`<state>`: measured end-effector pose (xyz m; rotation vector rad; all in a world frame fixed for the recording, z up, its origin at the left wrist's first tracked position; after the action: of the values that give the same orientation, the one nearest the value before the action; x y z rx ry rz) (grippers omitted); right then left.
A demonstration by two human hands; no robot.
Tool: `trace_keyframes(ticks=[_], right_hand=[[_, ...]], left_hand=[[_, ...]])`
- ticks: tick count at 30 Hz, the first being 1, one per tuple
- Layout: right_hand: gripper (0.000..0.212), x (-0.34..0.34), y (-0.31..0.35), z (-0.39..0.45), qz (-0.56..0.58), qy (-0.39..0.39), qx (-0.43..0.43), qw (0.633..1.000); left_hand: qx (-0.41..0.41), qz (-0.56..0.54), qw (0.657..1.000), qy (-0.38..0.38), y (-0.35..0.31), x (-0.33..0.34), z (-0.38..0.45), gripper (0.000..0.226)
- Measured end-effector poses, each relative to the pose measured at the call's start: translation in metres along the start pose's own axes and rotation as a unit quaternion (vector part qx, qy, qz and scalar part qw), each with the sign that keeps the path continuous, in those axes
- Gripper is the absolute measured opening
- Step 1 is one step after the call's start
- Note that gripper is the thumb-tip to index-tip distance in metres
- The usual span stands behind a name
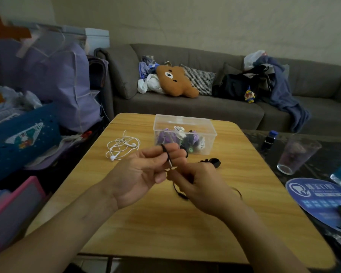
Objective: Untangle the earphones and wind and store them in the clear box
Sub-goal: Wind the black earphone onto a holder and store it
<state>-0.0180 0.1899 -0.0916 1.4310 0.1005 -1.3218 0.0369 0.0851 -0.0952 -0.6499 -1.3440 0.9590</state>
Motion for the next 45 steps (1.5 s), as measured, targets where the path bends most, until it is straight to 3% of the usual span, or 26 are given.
trace_keyframes(ticks=[3, 7, 13, 16, 21, 23, 31, 35, 41, 43, 45], right_hand=[[0.024, 0.019, 0.007, -0.003, -0.031, 0.058, -0.006, 0.998], [0.024, 0.022, 0.019, -0.005, -0.037, 0.062, -0.029, 0.997], [0.014, -0.013, 0.018, -0.007, 0.026, -0.029, -0.04, 0.998], [0.021, -0.022, 0.013, -0.009, 0.072, -0.039, -0.034, 0.996], [0.023, -0.035, 0.007, -0.01, 0.072, -0.116, -0.042, 0.99], [0.027, -0.037, 0.005, -0.009, 0.074, -0.134, -0.043, 0.987], [0.017, -0.021, -0.015, 0.001, 0.189, -0.089, 0.025, 0.978], [0.025, -0.002, -0.021, 0.004, 0.145, -0.028, 0.062, 0.987], [0.021, 0.033, -0.005, -0.004, 0.09, 0.068, 0.064, 0.992], [0.024, 0.041, 0.004, -0.005, 0.072, 0.084, 0.051, 0.993], [0.026, 0.044, 0.015, -0.006, 0.062, 0.095, 0.033, 0.993]], left_hand=[[0.052, 0.046, 0.995, -0.073, -0.008, -0.013, 0.002, 0.03], [0.126, 0.29, 0.944, -0.094, -0.019, -0.021, -0.001, 0.019], [0.122, 0.469, 0.875, -0.001, -0.01, -0.013, 0.001, 0.023], [0.088, 0.506, 0.855, 0.073, 0.0, -0.004, -0.002, 0.023], [0.04, 0.504, 0.858, 0.09, 0.007, 0.002, -0.005, 0.024], [0.0, 0.476, 0.875, 0.092, 0.012, 0.001, -0.005, 0.021], [-0.134, 0.177, 0.973, 0.071, 0.013, -0.005, -0.012, 0.017], [-0.054, 0.044, 0.996, 0.049, -0.001, -0.004, -0.006, 0.011], [0.047, -0.046, 0.996, -0.065, -0.02, -0.025, -0.002, 0.036], [0.071, 0.005, 0.995, -0.076, -0.024, -0.031, -0.003, 0.04], [0.102, 0.134, 0.982, -0.08, -0.029, -0.034, -0.005, 0.048]])
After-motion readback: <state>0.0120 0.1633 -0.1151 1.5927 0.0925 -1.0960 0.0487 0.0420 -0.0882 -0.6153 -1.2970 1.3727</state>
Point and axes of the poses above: each hand's wrist, its own z-axis towards the middle knuckle, its own x-axis out of the palm, y = z × x, the point moved 8 cm from there along z, towards the middle knuckle, and after that the axes turned 5 degrees about x, right-handed, at the moved point
